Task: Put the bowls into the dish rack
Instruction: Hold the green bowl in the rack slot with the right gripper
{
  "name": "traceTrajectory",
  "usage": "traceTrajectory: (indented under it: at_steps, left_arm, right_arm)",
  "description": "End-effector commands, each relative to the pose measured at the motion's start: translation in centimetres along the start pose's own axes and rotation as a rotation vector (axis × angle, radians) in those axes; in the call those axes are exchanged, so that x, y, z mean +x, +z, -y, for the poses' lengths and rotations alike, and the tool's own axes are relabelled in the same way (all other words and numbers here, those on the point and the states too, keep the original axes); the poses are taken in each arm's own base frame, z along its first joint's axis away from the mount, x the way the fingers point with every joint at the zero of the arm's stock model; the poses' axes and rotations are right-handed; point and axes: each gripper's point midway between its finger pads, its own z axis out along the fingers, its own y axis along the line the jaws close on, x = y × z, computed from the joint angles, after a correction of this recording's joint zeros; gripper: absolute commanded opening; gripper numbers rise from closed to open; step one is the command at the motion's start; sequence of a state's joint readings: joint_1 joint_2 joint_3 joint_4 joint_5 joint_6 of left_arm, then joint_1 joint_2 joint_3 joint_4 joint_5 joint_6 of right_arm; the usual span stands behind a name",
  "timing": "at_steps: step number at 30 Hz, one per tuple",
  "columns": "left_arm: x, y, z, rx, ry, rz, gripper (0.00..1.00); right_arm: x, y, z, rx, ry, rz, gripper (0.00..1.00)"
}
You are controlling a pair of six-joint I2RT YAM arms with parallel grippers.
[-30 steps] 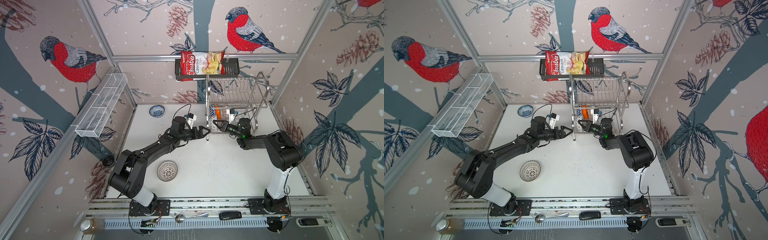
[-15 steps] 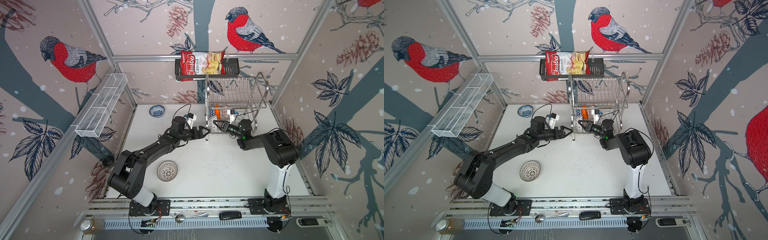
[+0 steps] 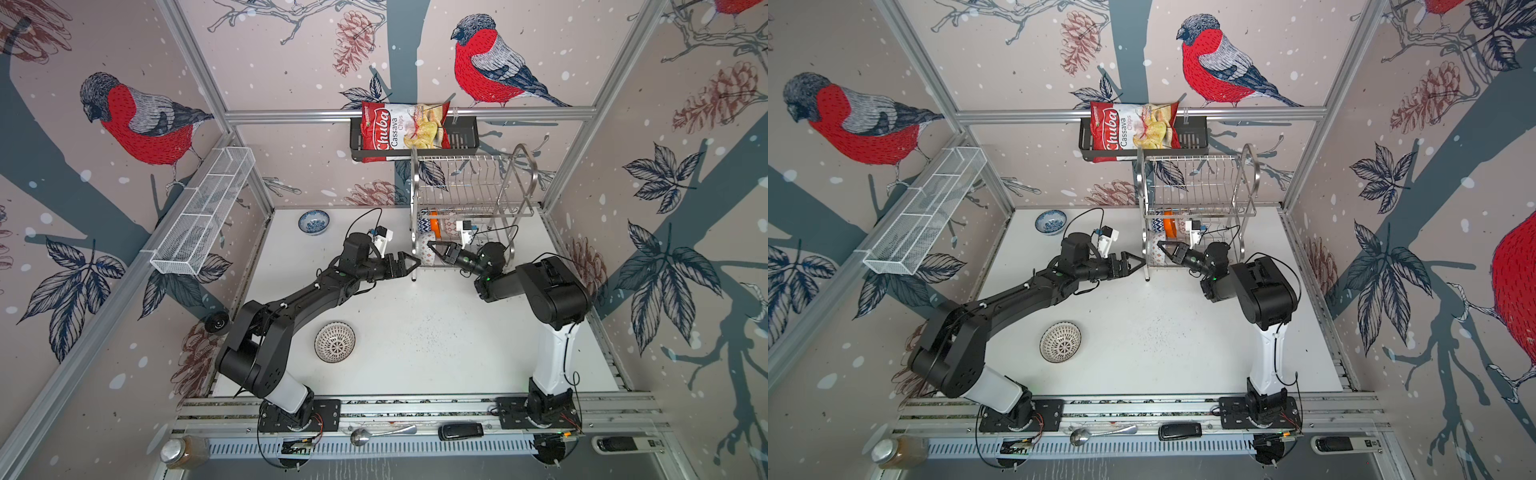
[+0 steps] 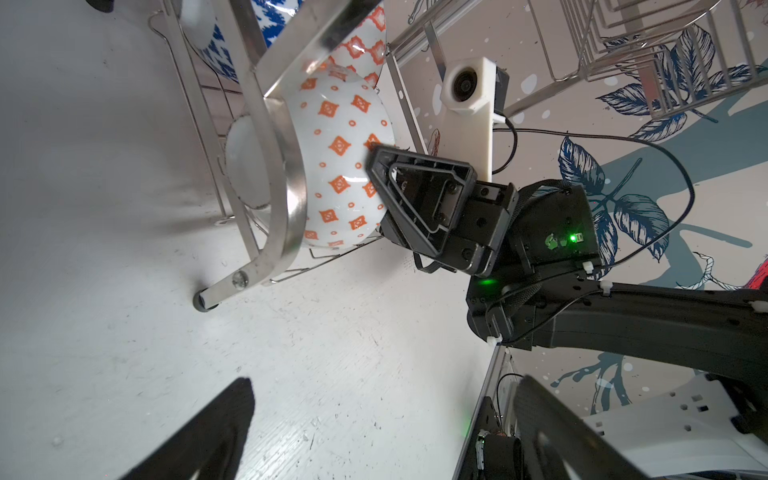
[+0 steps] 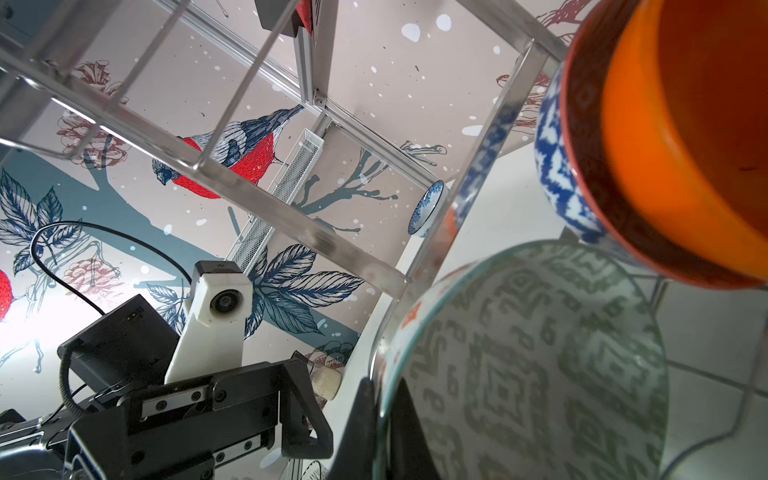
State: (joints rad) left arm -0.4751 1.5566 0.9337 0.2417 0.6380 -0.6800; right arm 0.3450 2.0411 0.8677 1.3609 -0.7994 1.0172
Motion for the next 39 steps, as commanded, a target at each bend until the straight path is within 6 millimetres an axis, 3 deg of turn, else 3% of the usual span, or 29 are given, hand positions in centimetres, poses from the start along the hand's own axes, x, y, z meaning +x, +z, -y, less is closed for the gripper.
traceTrajectory:
  at_steps: [1, 13, 39]
  left_arm:
    - [-0.7, -0.2, 0.5, 0.009, 0.03, 0.024, 0.98]
    - [-0.7, -0.2, 0.5, 0.01, 0.03, 0.023, 0.98]
    - [-1.0, -0.6, 0.8, 0.011, 0.037, 0.032, 0.98]
  right_arm:
    - [-0.3, 0.2, 0.0, 0.013, -0.031, 0.0, 0.01]
    - [-0.2, 0.2, 2.2, 0.088, 0.018, 0.004, 0.02]
    - [-0.1, -0.3, 2.2, 0.09, 0.019, 0.012, 0.03]
